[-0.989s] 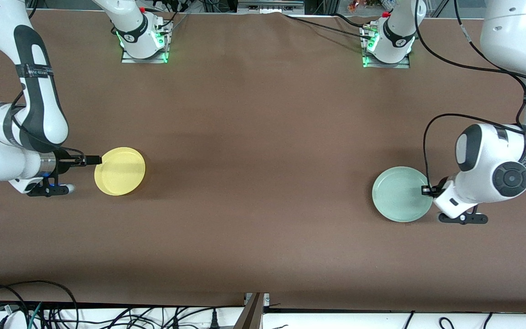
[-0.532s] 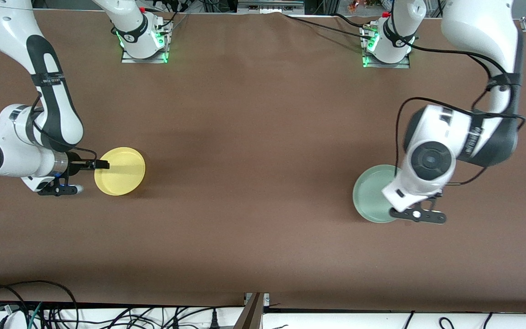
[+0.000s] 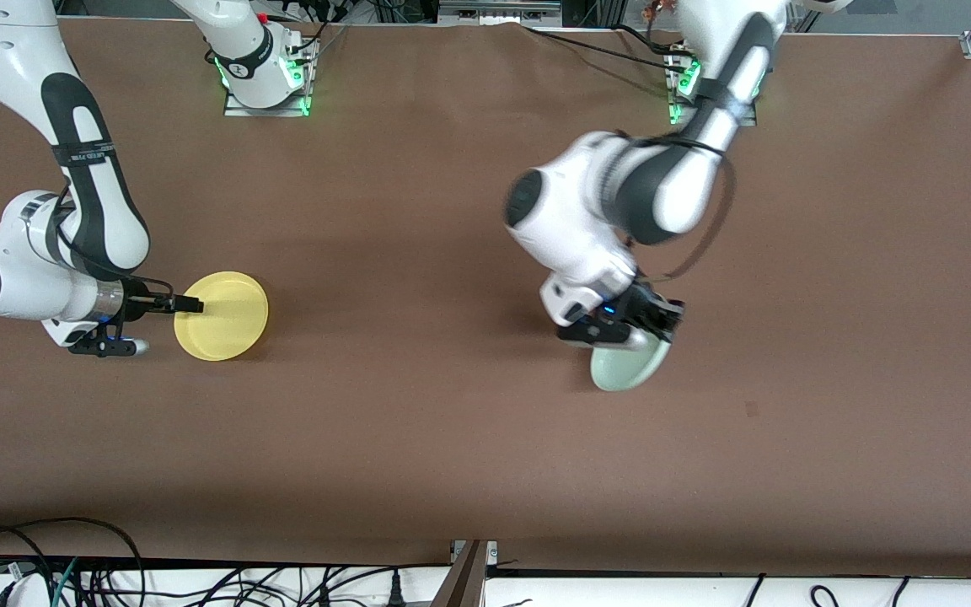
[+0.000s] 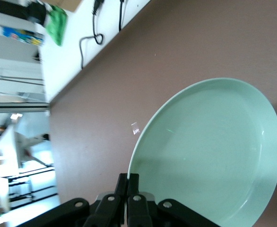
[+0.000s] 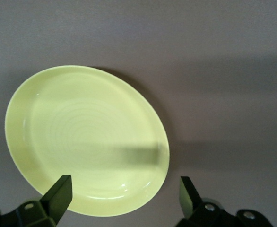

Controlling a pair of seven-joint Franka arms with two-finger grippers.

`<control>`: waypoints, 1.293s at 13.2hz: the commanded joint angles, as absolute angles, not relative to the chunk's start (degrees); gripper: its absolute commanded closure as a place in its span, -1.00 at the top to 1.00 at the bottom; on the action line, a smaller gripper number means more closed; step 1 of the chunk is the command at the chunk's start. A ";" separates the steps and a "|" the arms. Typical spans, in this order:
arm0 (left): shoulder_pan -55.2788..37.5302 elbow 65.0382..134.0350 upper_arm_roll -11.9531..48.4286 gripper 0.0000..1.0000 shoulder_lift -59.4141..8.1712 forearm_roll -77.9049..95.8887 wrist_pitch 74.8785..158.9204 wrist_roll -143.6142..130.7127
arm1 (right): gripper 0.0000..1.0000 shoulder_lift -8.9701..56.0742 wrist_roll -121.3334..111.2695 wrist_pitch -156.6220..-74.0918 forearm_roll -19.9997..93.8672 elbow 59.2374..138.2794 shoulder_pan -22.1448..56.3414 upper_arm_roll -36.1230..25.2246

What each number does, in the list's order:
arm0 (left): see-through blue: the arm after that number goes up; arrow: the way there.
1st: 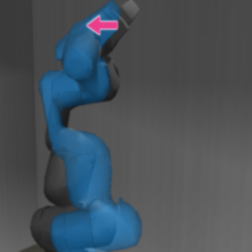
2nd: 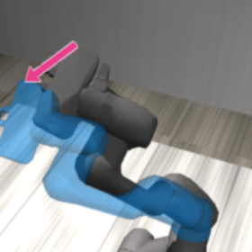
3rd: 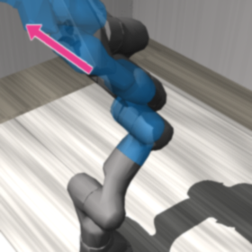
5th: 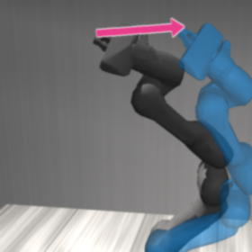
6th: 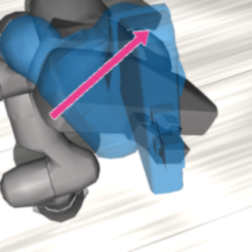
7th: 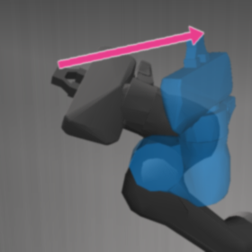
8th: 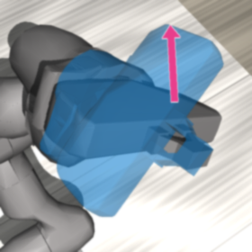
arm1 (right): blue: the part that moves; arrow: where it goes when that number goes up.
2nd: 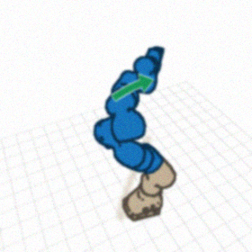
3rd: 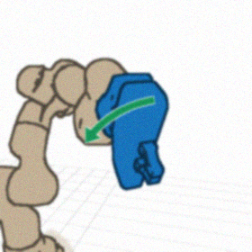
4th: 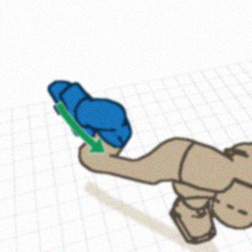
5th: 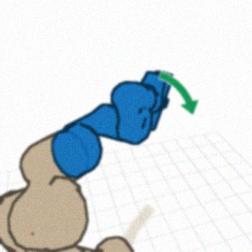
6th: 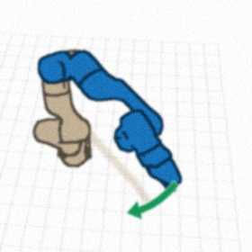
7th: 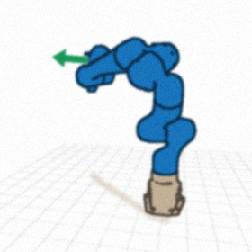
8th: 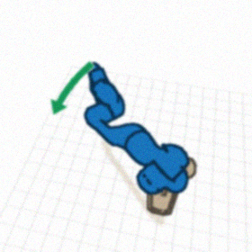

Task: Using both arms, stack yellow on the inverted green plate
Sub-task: 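Lift the green plate by its rim and flip it with the left gripper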

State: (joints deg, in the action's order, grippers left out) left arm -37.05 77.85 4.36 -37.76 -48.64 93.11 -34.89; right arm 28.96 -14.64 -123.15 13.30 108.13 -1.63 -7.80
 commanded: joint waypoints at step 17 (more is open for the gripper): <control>-77.07 65.30 -9.23 -1.00 -60.99 -65.39 80.60 -45.61 | 0.71 33.05 -29.53 -124.37 23.12 108.11 -6.15 -7.56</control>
